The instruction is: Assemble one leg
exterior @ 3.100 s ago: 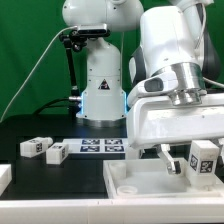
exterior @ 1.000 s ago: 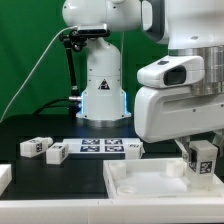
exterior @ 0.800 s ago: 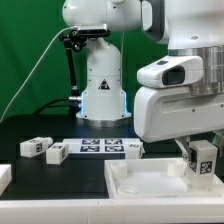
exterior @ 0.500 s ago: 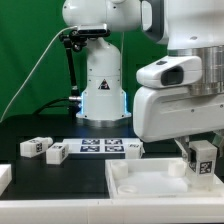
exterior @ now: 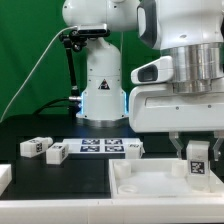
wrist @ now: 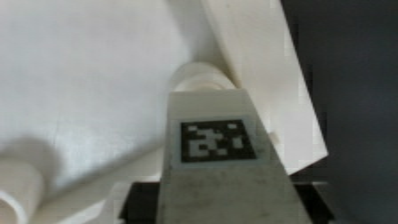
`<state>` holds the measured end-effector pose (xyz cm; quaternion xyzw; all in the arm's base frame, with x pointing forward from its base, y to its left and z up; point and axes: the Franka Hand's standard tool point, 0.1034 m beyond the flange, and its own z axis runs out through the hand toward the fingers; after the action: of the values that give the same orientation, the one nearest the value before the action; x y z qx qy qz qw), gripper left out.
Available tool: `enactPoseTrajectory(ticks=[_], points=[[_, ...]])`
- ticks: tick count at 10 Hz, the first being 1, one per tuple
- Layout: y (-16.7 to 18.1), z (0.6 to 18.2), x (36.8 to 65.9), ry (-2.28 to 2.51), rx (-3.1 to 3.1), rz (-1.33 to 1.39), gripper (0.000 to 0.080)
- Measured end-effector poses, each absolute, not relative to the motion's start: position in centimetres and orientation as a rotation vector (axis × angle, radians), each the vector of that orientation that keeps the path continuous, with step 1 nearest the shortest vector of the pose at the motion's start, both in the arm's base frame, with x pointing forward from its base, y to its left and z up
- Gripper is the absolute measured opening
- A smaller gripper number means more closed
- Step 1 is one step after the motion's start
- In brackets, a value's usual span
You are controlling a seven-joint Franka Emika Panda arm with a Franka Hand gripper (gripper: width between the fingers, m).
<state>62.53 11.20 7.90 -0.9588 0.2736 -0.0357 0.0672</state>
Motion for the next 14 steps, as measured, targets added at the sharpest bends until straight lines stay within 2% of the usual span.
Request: enactPoseTrajectory(ticks=[3, 8, 9, 10, 11, 12, 13, 14], points=[[11.7, 7.8, 62.2, 1.357, -2.659, -0.039, 0.0291], [12.6, 7.6, 62.0, 1.850, -2.319, 0.049, 0.0291], [12.6, 7.6, 61.9, 1.801, -2.357, 0.044, 0.0371], [12.5, 7.6, 62.0, 1.736, -2.404, 0.037, 0.0371], [12.2, 7.7, 62.2, 1.668, -2.446, 0.028, 0.0571], [12.0, 7.8, 62.4, 1.532, -2.536, 0.016, 0.0571], [11.8, 7.8, 62.6, 1.312, -2.659, 0.003, 0.0632], [11.7, 7.7, 62.7, 1.152, -2.738, -0.006, 0.0632]])
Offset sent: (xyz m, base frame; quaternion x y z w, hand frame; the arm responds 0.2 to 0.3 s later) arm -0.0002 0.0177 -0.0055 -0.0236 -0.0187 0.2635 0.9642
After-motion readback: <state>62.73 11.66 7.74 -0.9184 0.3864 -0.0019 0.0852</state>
